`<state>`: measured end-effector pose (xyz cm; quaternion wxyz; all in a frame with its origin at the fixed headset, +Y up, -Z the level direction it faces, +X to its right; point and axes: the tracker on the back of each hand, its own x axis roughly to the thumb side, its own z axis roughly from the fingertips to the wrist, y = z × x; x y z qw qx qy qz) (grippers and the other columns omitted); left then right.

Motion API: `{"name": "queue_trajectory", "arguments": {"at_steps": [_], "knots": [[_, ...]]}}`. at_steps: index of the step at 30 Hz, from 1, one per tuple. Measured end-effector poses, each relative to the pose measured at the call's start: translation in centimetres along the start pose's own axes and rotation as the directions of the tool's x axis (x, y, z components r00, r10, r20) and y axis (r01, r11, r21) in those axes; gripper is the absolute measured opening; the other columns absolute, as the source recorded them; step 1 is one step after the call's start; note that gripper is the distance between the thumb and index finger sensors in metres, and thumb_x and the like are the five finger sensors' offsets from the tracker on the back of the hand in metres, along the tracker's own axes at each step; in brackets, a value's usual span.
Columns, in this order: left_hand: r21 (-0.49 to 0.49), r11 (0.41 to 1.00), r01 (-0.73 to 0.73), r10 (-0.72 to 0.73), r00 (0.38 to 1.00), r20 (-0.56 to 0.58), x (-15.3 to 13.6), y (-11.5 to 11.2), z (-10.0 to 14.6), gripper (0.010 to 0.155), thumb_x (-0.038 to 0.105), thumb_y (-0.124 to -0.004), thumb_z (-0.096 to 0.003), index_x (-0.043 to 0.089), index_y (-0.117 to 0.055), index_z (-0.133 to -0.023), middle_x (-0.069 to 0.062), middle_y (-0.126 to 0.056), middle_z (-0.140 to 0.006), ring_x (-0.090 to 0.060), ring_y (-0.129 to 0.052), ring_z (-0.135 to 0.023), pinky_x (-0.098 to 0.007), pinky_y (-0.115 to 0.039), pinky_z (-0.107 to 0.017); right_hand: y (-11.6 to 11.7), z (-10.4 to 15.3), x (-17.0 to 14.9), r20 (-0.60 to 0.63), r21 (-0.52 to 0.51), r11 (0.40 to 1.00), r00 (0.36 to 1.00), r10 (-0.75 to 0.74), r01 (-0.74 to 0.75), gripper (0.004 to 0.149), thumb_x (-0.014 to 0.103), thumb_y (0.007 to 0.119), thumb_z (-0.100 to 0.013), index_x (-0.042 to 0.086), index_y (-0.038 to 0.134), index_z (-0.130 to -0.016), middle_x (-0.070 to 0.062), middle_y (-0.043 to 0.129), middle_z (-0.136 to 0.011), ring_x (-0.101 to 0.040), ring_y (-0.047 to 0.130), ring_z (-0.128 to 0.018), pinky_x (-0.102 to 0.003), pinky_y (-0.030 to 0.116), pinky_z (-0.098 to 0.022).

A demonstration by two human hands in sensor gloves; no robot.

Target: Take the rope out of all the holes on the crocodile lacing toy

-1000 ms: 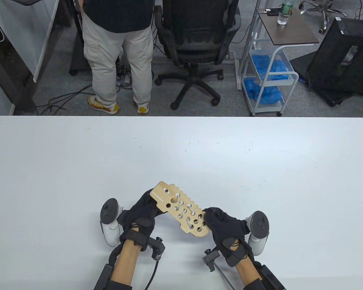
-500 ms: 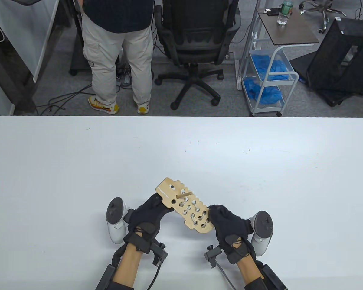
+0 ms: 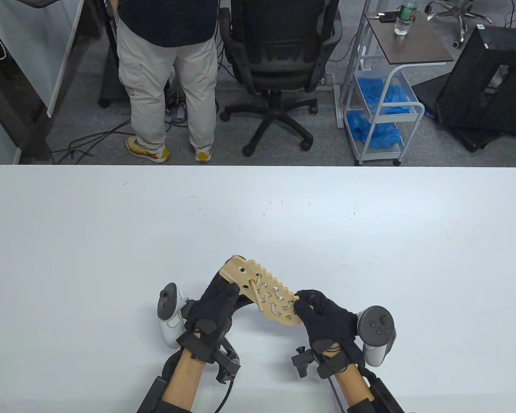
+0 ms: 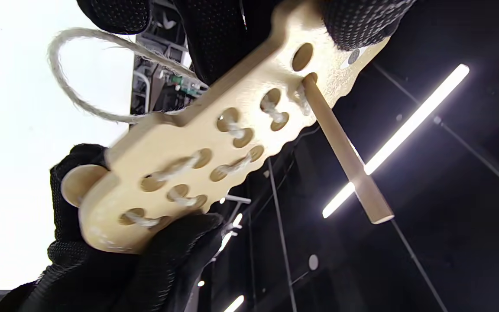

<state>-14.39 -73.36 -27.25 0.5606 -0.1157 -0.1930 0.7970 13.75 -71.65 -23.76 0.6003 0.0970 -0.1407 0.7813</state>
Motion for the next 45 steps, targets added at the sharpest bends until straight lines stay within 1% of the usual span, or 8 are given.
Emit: {"name": "queue_trajectory", "arguments": {"at_steps": [3,6,11,16,22,34,39,45], "knots": [[0.021,1.0,0.011,-0.011,0.999,-0.035,-0.1,0.2,0.1,0.068,0.052,-0.066,-0.0547,0.033,-0.043,-0.115,0.007,-0.084,-0.104,-0.021,-0.081,-0.095,-0.065,-0.058,-0.075,-0.3,0.2,1.0,0.086,-0.069,0.988,0.986,0.144,-0.138,0.044,0.042,0.082,-0.035,0.016,0.084,-0.069,-0.011,0.102,-0.064,-0.035,0.1,-0.06,-0.067,0.067,-0.058],[0.054,0.99,0.134,-0.129,0.988,-0.084,-0.1,0.3,0.2,0.072,0.057,-0.066,-0.0541,0.029,-0.042,-0.116,0.002,-0.082,-0.106,-0.024,-0.079,-0.096,-0.066,-0.057,-0.074,-0.5,0.4,1.3,0.113,-0.11,0.975,0.973,0.203,-0.191,0.043,0.042,0.082,-0.034,0.017,0.085,-0.069,-0.01,0.102,-0.065,-0.035,0.099,-0.062,-0.066,0.067,-0.059],[0.048,0.941,0.336,-0.326,0.934,-0.144,0.2,0.3,0.2,0.077,0.06,-0.069,-0.0521,0.027,-0.042,-0.116,0.0,-0.083,-0.104,-0.026,-0.082,-0.093,-0.067,-0.059,-0.072,-1.0,0.5,1.4,0.109,-0.149,0.966,0.967,0.23,-0.213,0.042,0.041,0.083,-0.034,0.018,0.085,-0.069,-0.01,0.102,-0.066,-0.035,0.099,-0.063,-0.067,0.066,-0.06],[0.065,0.896,0.439,-0.422,0.888,-0.185,0.4,0.2,0.2,0.081,0.059,-0.075,-0.0491,0.024,-0.045,-0.115,0.002,-0.09,-0.095,-0.024,-0.089,-0.083,-0.064,-0.065,-0.069,-1.1,0.5,1.5,0.135,-0.159,0.949,0.946,0.294,-0.272,0.042,0.041,0.083,-0.034,0.018,0.085,-0.069,-0.009,0.102,-0.066,-0.034,0.099,-0.063,-0.067,0.067,-0.06],[0.066,0.852,0.52,-0.502,0.846,-0.177,0.9,0.2,0.1,0.078,0.037,-0.087,-0.0469,0.024,-0.049,-0.113,0.006,-0.094,-0.088,-0.019,-0.094,-0.076,-0.062,-0.067,-0.069,-0.9,0.4,0.8,0.088,-0.15,0.968,0.973,0.214,-0.199,0.042,0.041,0.083,-0.034,0.016,0.086,-0.068,-0.011,0.103,-0.064,-0.035,0.1,-0.06,-0.067,0.067,-0.058],[0.098,0.838,0.536,-0.517,0.839,-0.168,1.0,0.6,0.2,0.072,0.034,-0.086,-0.0482,0.027,-0.053,-0.112,0.007,-0.095,-0.085,-0.013,-0.098,-0.063,-0.057,-0.071,-0.068,-2.3,0.3,-1.3,-0.09,-0.237,0.971,0.996,0.011,-0.032,0.042,0.042,0.083,-0.036,0.013,0.086,-0.067,-0.013,0.104,-0.059,-0.036,0.102,-0.054,-0.066,0.07,-0.055],[0.118,0.843,0.525,-0.505,0.847,-0.163,1.2,1.4,0.3,0.074,0.031,-0.085,-0.0484,0.036,-0.049,-0.113,0.005,-0.088,-0.092,-0.013,-0.097,-0.065,-0.057,-0.07,-0.069,-2.8,0.2,-1.9,-0.131,-0.259,0.966,0.991,-0.027,-0.008,0.042,0.042,0.083,-0.036,0.012,0.086,-0.067,-0.013,0.104,-0.058,-0.036,0.102,-0.053,-0.065,0.07,-0.054],[0.195,0.821,0.536,-0.508,0.843,-0.176,1.5,2.5,0.8,0.06,0.03,-0.083,-0.0497,0.045,-0.064,-0.104,0.005,-0.086,-0.093,-0.014,-0.096,-0.071,-0.058,-0.068,-0.07,-3.2,0.2,-2.6,-0.173,-0.288,0.957,0.981,-0.084,0.031,0.042,0.042,0.083,-0.037,0.012,0.086,-0.066,-0.013,0.104,-0.058,-0.036,0.102,-0.053,-0.065,0.071,-0.054]]}}
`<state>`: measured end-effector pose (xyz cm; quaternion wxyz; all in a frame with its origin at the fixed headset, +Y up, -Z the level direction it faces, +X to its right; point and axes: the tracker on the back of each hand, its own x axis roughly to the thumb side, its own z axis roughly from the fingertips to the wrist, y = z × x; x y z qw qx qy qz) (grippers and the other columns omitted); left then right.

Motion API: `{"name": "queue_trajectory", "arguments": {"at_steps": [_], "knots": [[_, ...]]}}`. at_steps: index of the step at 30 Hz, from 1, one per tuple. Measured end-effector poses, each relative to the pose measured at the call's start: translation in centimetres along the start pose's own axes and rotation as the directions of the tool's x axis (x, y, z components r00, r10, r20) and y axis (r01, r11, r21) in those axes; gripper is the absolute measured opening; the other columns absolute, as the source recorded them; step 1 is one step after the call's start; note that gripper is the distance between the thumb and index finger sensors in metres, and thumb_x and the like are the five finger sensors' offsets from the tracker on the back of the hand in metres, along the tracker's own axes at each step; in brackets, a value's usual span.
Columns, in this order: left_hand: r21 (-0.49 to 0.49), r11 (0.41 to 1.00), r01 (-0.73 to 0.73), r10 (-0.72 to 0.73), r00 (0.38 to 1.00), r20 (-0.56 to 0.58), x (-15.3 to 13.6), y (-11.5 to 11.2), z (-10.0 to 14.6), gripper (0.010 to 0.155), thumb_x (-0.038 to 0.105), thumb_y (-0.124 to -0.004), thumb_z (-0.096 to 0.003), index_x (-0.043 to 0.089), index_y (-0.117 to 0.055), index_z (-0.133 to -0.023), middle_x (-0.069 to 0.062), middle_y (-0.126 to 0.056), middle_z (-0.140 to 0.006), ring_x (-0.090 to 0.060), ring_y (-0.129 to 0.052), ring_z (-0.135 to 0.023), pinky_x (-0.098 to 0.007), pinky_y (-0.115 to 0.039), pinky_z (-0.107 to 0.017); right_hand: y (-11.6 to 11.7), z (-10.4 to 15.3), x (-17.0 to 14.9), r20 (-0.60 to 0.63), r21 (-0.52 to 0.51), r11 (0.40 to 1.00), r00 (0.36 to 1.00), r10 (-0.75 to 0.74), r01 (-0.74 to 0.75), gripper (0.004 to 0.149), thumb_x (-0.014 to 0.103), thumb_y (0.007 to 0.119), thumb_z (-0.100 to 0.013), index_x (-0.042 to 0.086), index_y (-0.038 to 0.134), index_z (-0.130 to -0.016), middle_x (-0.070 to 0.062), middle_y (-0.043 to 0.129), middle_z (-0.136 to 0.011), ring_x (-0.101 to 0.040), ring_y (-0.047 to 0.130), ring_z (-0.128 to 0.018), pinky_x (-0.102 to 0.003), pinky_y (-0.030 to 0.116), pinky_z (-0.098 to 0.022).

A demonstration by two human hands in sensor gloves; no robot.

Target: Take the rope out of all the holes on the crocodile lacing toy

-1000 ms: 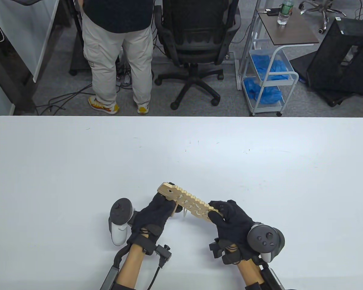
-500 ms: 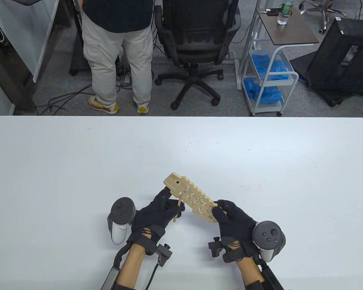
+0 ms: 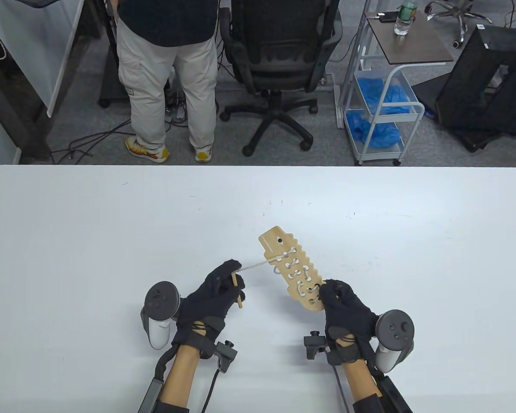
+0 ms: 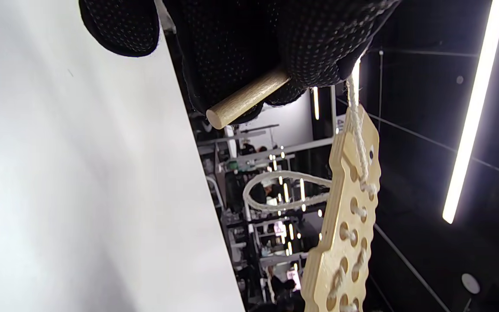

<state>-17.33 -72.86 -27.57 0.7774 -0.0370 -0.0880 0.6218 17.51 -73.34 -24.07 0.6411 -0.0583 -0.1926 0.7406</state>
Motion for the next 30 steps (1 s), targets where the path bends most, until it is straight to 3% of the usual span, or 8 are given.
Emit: {"name": "queue_trajectory", "arguments": {"at_steps": [13,30], "knots": [[0.18,0.983,-0.026,0.037,0.998,-0.058,-1.1,2.3,0.6,0.05,0.034,-0.083,-0.0505,0.045,-0.07,-0.098,0.009,-0.095,-0.089,-0.014,-0.097,-0.074,-0.057,-0.07,-0.07,-1.2,-0.5,-1.6,-0.156,-0.072,0.992,0.981,-0.115,0.104,0.043,0.042,0.082,-0.038,0.01,0.086,-0.066,-0.014,0.104,-0.056,-0.037,0.102,-0.051,-0.065,0.071,-0.053],[0.198,0.979,-0.046,0.062,0.995,-0.077,-1.4,2.9,0.7,0.049,0.033,-0.082,-0.0514,0.045,-0.07,-0.098,0.008,-0.093,-0.09,-0.015,-0.095,-0.076,-0.055,-0.071,-0.069,-2.8,-0.9,-2.9,-0.298,-0.157,0.973,0.931,-0.212,0.172,0.043,0.042,0.081,-0.039,0.009,0.085,-0.066,-0.014,0.104,-0.056,-0.037,0.101,-0.051,-0.065,0.07,-0.052]]}}
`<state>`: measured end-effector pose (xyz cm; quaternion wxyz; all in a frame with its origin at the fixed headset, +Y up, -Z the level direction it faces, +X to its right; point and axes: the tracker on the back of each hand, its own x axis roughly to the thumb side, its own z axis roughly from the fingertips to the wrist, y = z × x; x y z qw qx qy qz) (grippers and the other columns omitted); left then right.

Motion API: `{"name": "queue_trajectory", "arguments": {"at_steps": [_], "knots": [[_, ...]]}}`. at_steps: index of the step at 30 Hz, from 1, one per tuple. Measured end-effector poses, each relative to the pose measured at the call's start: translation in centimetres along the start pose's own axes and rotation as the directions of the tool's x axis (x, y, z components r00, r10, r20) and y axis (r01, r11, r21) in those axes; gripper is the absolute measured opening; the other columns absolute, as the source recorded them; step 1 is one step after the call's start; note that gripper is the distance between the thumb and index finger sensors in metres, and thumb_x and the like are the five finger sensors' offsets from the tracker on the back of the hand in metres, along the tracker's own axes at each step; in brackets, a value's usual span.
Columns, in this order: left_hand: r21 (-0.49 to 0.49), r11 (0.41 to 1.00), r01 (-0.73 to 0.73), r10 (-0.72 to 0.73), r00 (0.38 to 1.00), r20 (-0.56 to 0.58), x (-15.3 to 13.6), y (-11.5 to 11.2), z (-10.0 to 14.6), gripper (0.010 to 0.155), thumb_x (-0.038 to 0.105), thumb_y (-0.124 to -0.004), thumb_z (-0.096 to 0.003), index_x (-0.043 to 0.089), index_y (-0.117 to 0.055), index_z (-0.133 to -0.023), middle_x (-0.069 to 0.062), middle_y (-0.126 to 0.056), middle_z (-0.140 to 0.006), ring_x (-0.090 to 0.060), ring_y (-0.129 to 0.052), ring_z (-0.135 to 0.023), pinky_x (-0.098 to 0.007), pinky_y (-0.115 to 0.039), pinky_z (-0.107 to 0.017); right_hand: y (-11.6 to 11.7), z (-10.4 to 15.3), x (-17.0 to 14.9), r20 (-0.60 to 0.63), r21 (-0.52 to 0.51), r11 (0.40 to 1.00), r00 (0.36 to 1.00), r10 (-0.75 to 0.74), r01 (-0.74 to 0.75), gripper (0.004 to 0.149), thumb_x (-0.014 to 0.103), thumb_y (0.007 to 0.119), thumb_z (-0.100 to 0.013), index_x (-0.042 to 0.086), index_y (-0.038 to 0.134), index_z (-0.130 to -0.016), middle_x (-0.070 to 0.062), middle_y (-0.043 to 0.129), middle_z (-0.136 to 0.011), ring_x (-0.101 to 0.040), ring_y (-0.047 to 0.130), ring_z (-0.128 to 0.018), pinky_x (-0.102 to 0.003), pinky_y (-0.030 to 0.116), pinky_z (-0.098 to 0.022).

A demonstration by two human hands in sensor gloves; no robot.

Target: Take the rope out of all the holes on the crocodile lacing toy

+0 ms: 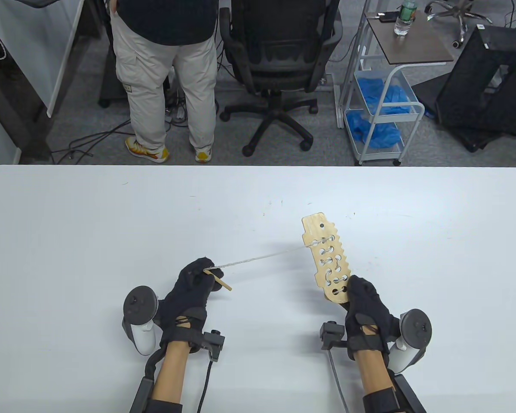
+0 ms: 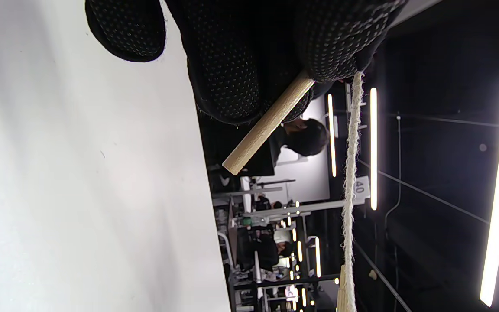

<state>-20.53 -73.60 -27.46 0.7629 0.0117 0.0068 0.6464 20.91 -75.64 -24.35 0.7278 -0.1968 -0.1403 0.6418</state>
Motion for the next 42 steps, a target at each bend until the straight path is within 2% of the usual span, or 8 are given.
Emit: {"name": "queue_trajectory", "arguments": {"at_steps": [17,26,32,33,34,35,36,42], "knots": [[0.035,0.999,-0.019,0.02,1.0,-0.007,0.0,0.6,0.1,0.05,0.034,-0.081,-0.0519,0.046,-0.068,-0.098,0.008,-0.092,-0.091,-0.014,-0.095,-0.075,-0.054,-0.071,-0.069,-1.3,-0.4,0.0,-0.061,-0.061,0.996,0.996,-0.062,0.058,0.043,0.042,0.081,-0.039,0.009,0.085,-0.067,-0.014,0.103,-0.057,-0.037,0.101,-0.051,-0.064,0.07,-0.053],[0.074,0.997,-0.031,0.032,0.999,-0.013,-0.2,1.1,0.2,0.05,0.034,-0.081,-0.0521,0.046,-0.067,-0.099,0.007,-0.093,-0.089,-0.013,-0.096,-0.074,-0.053,-0.073,-0.068,-2.1,-0.4,-0.3,-0.124,-0.106,0.983,0.979,-0.162,0.149,0.043,0.042,0.08,-0.04,0.009,0.084,-0.068,-0.014,0.103,-0.058,-0.037,0.101,-0.052,-0.064,0.07,-0.053],[0.087,0.996,0.001,-0.001,1.0,-0.004,0.0,1.2,0.3,0.048,0.035,-0.081,-0.0519,0.045,-0.07,-0.097,0.008,-0.095,-0.088,-0.014,-0.097,-0.072,-0.052,-0.074,-0.066,-1.5,0.0,-0.1,-0.108,-0.078,0.993,0.99,-0.096,0.088,0.043,0.042,0.08,-0.04,0.009,0.084,-0.068,-0.014,0.103,-0.057,-0.037,0.101,-0.052,-0.064,0.07,-0.053],[0.087,0.996,0.008,-0.008,1.0,-0.001,0.0,1.1,0.3,0.045,0.042,-0.077,-0.0523,0.045,-0.071,-0.097,0.008,-0.096,-0.088,-0.014,-0.097,-0.072,-0.052,-0.075,-0.066,-1.3,0.0,-0.1,-0.102,-0.072,0.994,0.991,-0.084,0.077,0.043,0.042,0.08,-0.04,0.009,0.084,-0.067,-0.014,0.103,-0.057,-0.037,0.101,-0.052,-0.064,0.07,-0.053],[0.086,0.996,0.019,-0.02,1.0,0.005,0.1,1.0,0.3,0.046,0.035,-0.081,-0.0513,0.044,-0.073,-0.096,0.008,-0.097,-0.087,-0.014,-0.098,-0.072,-0.052,-0.075,-0.066,-1.1,0.2,-0.1,-0.095,-0.062,0.996,0.993,-0.067,0.061,0.043,0.042,0.08,-0.04,0.009,0.084,-0.067,-0.014,0.103,-0.057,-0.037,0.101,-0.051,-0.064,0.07,-0.053],[0.086,0.996,0.034,-0.035,0.999,0.014,0.2,0.9,0.3,0.044,0.042,-0.078,-0.0516,0.043,-0.074,-0.096,0.008,-0.098,-0.087,-0.014,-0.098,-0.072,-0.052,-0.075,-0.066,-0.9,0.2,-0.1,-0.088,-0.047,0.998,0.995,-0.048,0.044,0.043,0.042,0.08,-0.04,0.009,0.085,-0.067,-0.014,0.103,-0.057,-0.037,0.101,-0.051,-0.064,0.07,-0.053],[0.087,0.995,0.058,-0.061,0.998,0.026,0.5,0.7,0.3,0.046,0.036,-0.082,-0.0504,0.043,-0.075,-0.095,0.008,-0.099,-0.087,-0.014,-0.098,-0.073,-0.052,-0.075,-0.066,-0.5,0.4,0.0,-0.078,-0.032,0.999,0.997,-0.028,0.026,0.043,0.042,0.081,-0.04,0.009,0.085,-0.067,-0.014,0.103,-0.057,-0.037,0.101,-0.051,-0.064,0.07,-0.053],[0.085,0.974,0.209,-0.218,0.97,0.107,2.0,-0.6,0.6,0.043,0.037,-0.084,-0.0488,0.045,-0.08,-0.091,0.006,-0.091,-0.094,-0.016,-0.092,-0.079,-0.054,-0.072,-0.067,0.9,1.1,0.5,-0.005,0.031,0.998,0.999,0.05,-0.05,0.043,0.042,0.081,-0.039,0.009,0.085,-0.066,-0.015,0.104,-0.056,-0.037,0.101,-0.05,-0.064,0.07,-0.052]]}}
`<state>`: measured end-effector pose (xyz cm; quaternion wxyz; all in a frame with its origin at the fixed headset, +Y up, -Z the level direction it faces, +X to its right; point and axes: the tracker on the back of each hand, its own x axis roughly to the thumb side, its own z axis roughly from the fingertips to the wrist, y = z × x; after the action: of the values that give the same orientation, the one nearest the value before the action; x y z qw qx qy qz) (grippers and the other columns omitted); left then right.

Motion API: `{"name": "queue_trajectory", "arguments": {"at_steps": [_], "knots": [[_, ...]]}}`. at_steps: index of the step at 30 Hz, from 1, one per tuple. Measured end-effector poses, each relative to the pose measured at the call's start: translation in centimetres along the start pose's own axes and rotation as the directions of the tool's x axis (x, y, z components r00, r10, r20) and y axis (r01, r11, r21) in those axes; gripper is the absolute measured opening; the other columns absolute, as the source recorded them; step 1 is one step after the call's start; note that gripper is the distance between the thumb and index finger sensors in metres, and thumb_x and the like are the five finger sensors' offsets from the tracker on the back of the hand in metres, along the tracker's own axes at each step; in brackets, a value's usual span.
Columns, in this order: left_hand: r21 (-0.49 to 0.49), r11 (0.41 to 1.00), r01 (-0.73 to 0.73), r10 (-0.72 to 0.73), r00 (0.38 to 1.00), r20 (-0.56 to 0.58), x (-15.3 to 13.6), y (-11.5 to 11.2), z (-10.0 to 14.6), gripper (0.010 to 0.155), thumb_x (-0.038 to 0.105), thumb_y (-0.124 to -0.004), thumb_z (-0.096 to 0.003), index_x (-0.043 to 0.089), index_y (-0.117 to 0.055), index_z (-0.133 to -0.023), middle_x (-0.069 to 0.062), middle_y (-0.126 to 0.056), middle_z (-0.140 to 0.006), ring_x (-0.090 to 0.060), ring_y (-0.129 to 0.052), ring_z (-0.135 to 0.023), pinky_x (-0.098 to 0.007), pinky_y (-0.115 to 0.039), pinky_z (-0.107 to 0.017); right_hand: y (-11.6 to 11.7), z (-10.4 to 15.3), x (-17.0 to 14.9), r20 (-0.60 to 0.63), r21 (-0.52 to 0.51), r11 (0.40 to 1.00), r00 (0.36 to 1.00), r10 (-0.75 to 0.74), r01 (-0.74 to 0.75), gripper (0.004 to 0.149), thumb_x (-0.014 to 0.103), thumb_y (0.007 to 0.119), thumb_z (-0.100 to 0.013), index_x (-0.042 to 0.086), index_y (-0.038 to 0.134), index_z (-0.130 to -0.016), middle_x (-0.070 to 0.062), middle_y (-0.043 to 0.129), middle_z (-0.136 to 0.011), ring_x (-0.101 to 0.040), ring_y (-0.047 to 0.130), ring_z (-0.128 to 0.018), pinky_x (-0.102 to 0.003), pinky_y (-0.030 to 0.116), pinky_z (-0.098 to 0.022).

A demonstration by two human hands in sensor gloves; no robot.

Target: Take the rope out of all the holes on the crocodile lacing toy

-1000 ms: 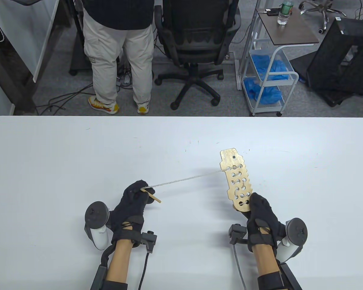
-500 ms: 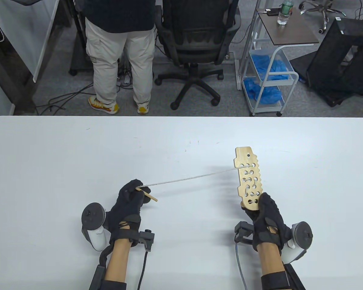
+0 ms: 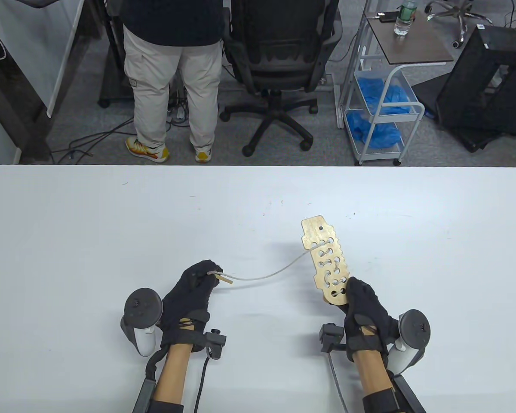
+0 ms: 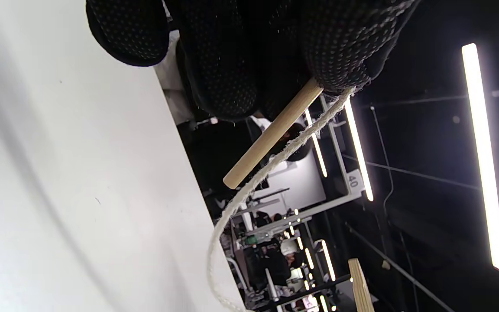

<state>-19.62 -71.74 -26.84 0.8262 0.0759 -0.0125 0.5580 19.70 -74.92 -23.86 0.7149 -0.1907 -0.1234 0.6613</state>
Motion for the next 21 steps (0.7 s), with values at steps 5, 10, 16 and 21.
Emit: {"name": "queue_trajectory", "arguments": {"at_steps": [5,10,16,21], "knots": [[-0.007,0.998,0.07,-0.069,0.994,0.089,1.3,-0.8,0.3,0.043,0.037,-0.086,-0.0482,0.045,-0.082,-0.09,0.005,-0.089,-0.092,-0.016,-0.09,-0.077,-0.055,-0.07,-0.068,1.2,0.5,0.0,0.054,0.048,0.996,0.996,0.076,-0.078,0.043,0.041,0.082,-0.039,0.008,0.086,-0.066,-0.015,0.104,-0.055,-0.038,0.102,-0.049,-0.065,0.071,-0.052],[0.022,0.99,0.138,-0.14,0.973,0.182,2.7,-1.5,0.8,0.043,0.035,-0.086,-0.0487,0.046,-0.081,-0.09,0.005,-0.09,-0.091,-0.015,-0.091,-0.077,-0.055,-0.071,-0.069,2.6,1.1,0.6,0.167,0.108,0.969,0.965,0.201,-0.221,0.043,0.041,0.082,-0.038,0.009,0.086,-0.066,-0.015,0.104,-0.055,-0.038,0.102,-0.049,-0.065,0.071,-0.052],[0.056,0.982,0.182,-0.19,0.948,0.255,3.9,-2.0,1.4,0.043,0.034,-0.087,-0.0483,0.046,-0.082,-0.089,0.005,-0.092,-0.09,-0.016,-0.092,-0.076,-0.055,-0.071,-0.068,4.1,1.8,0.8,0.289,0.145,0.916,0.901,0.323,-0.374,0.043,0.041,0.082,-0.038,0.009,0.087,-0.065,-0.015,0.105,-0.055,-0.038,0.102,-0.049,-0.065,0.071,-0.052],[0.061,0.983,0.173,-0.183,0.944,0.276,4.2,-2.2,1.6,0.043,0.034,-0.087,-0.0482,0.046,-0.082,-0.089,0.005,-0.093,-0.09,-0.015,-0.093,-0.076,-0.055,-0.071,-0.068,4.9,2.0,0.4,0.35,0.164,0.881,0.861,0.369,-0.444,0.043,0.041,0.083,-0.038,0.009,0.087,-0.065,-0.015,0.105,-0.055,-0.038,0.102,-0.049,-0.066,0.071,-0.052]]}}
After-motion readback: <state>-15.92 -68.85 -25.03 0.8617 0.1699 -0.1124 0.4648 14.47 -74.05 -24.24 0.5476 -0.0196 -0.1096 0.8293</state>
